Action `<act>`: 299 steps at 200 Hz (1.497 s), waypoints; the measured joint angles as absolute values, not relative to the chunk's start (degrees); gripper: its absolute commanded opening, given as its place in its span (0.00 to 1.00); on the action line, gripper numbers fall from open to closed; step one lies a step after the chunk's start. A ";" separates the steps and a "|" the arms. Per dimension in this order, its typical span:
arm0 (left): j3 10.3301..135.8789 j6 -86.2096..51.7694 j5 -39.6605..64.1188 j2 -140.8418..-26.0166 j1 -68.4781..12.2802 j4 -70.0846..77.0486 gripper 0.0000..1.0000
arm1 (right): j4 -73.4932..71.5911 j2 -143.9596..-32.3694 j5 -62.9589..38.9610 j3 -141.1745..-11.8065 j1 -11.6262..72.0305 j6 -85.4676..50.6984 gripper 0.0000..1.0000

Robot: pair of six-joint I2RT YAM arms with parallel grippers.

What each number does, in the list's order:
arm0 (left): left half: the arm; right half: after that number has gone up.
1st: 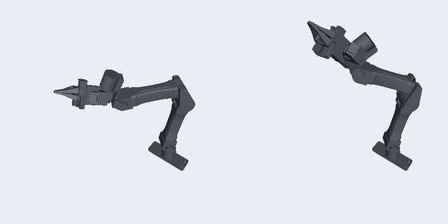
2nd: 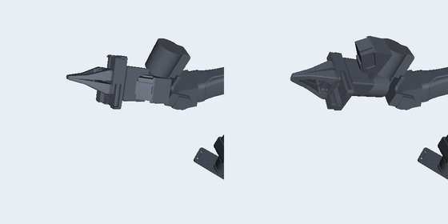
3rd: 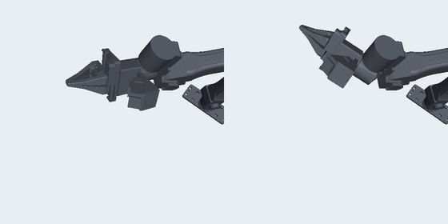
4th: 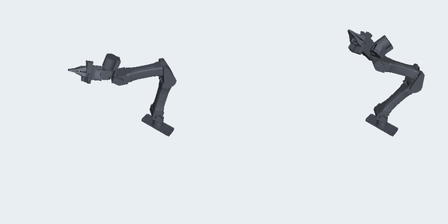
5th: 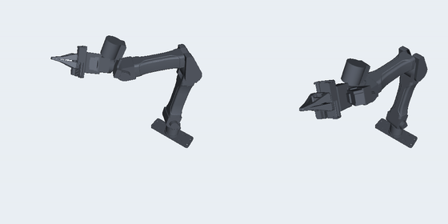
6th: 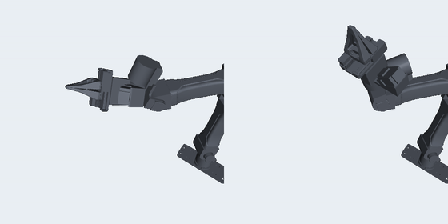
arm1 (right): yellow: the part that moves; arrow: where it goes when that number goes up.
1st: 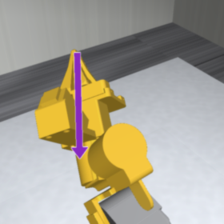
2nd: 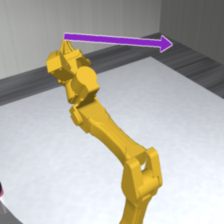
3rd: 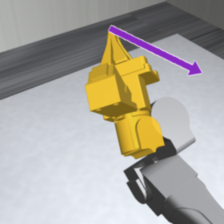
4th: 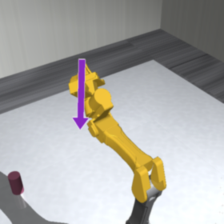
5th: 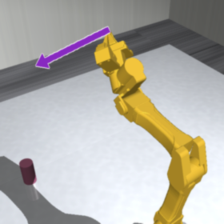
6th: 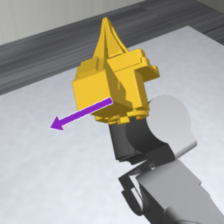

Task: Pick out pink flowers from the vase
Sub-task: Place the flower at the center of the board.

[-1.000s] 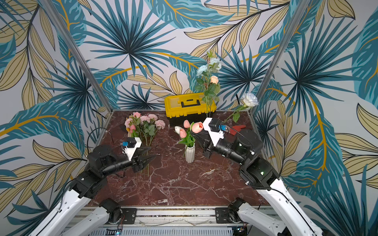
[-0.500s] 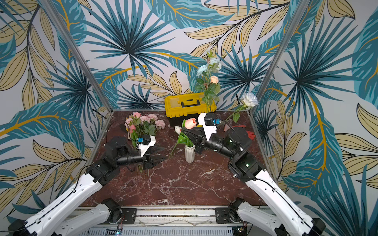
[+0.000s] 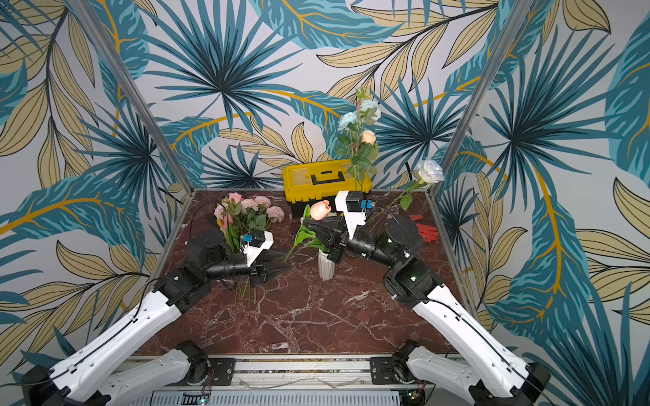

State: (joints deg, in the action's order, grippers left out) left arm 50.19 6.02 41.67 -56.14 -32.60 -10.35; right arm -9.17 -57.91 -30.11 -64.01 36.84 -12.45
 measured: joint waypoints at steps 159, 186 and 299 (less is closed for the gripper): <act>50.22 6.33 46.78 -55.53 -32.60 -10.07 0.00 | -8.27 -58.94 -34.57 -62.61 37.08 -10.28 0.00; 50.22 6.02 46.65 -55.51 -32.60 -10.04 0.00 | -8.21 -58.94 -34.52 -62.61 37.08 -10.33 0.17; 41.63 -15.42 25.32 -43.13 -19.59 -7.60 0.00 | 1.04 -48.88 -22.00 -62.41 37.12 -2.02 0.42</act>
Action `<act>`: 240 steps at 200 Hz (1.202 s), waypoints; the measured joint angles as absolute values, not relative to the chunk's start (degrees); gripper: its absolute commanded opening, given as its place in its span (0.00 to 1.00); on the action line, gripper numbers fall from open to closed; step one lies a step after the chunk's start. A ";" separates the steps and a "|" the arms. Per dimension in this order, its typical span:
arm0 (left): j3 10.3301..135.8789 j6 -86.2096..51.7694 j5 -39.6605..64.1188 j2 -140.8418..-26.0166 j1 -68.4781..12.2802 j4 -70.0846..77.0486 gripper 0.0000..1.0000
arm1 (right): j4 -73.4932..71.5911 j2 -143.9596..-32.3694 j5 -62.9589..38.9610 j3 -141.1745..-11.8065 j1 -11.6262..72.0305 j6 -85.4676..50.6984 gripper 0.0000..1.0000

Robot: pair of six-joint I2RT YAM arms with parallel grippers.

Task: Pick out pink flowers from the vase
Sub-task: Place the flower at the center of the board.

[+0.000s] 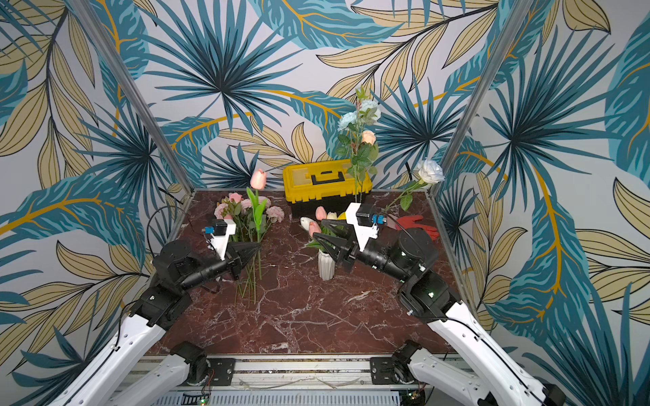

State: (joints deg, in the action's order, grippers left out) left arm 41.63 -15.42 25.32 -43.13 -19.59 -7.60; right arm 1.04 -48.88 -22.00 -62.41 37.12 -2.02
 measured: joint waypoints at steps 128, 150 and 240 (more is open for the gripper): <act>37.87 -27.86 9.08 -67.75 -5.48 -17.69 0.00 | 2.48 -44.88 -20.53 -56.34 37.12 0.49 0.42; 38.68 -27.55 9.54 -72.86 -4.97 -19.53 0.00 | 1.98 -44.16 -19.92 -55.92 37.12 0.93 0.42; 45.19 -25.80 8.69 -82.00 -4.64 -21.91 0.23 | 1.63 -42.46 -17.91 -53.84 37.12 3.44 0.42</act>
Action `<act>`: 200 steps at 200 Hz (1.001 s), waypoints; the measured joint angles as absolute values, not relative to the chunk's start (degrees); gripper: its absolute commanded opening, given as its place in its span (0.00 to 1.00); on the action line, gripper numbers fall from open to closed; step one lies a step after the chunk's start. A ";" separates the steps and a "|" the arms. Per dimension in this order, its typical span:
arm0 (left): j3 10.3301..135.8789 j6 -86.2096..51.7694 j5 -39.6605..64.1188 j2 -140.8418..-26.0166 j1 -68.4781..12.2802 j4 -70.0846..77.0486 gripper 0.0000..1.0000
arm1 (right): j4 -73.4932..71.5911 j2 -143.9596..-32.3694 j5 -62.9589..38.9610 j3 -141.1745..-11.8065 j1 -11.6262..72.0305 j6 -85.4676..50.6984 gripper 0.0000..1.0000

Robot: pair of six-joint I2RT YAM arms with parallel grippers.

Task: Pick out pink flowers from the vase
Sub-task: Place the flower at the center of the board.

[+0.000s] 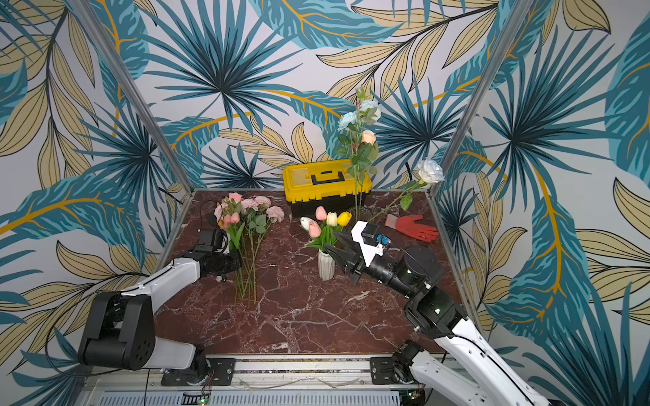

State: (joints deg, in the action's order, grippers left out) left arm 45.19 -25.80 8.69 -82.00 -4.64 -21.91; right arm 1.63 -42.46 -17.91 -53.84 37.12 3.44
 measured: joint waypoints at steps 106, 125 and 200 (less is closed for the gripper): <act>45.45 -25.26 5.93 -60.73 -12.95 -26.68 0.39 | 15.86 -41.87 -7.86 -59.13 37.12 4.49 0.32; 45.82 -23.31 5.63 -56.71 -20.40 -26.55 0.41 | 18.61 -41.39 -7.31 -59.13 37.12 3.90 0.31; 44.10 -14.28 5.37 -40.29 -29.89 -25.36 0.48 | 17.85 -45.30 -12.32 -52.97 37.12 7.66 0.30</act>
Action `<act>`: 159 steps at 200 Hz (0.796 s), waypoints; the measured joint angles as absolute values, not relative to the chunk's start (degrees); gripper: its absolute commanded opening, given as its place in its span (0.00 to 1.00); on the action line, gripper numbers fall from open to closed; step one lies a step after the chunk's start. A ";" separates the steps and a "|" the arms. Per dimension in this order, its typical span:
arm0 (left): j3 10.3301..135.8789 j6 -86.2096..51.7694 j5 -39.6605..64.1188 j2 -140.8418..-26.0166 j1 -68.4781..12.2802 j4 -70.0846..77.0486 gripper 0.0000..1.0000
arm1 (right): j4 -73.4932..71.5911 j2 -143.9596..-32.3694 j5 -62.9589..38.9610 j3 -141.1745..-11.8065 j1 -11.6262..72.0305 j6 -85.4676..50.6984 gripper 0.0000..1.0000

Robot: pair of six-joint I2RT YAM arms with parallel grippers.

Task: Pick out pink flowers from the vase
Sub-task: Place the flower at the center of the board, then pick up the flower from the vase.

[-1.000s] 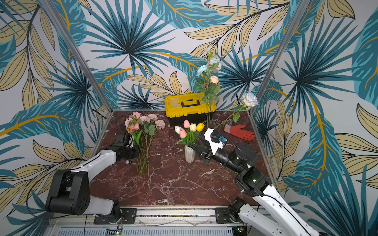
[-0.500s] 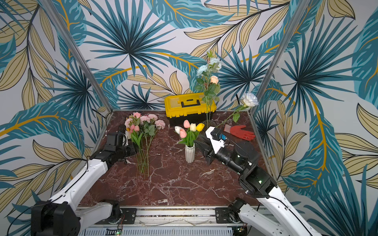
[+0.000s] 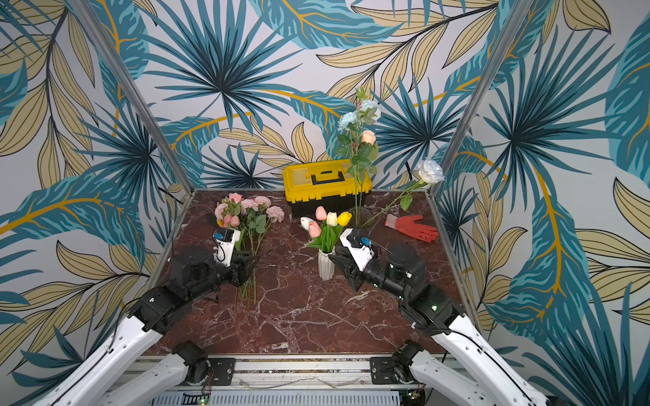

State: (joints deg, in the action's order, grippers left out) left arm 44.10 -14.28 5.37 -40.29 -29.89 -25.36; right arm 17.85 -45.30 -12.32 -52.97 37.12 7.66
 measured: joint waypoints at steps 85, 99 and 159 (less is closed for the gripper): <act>39.72 -6.94 8.78 -29.17 -29.98 -23.81 0.52 | 2.76 -56.31 -8.58 -47.09 37.12 14.06 0.31; 39.22 -6.28 8.64 -28.93 -30.00 -23.83 0.52 | 1.10 -57.49 -7.62 -47.09 37.12 14.26 0.31; 38.83 -4.29 6.72 -27.57 -31.03 -23.83 0.52 | -3.64 -62.41 -5.02 -47.09 37.12 14.66 0.27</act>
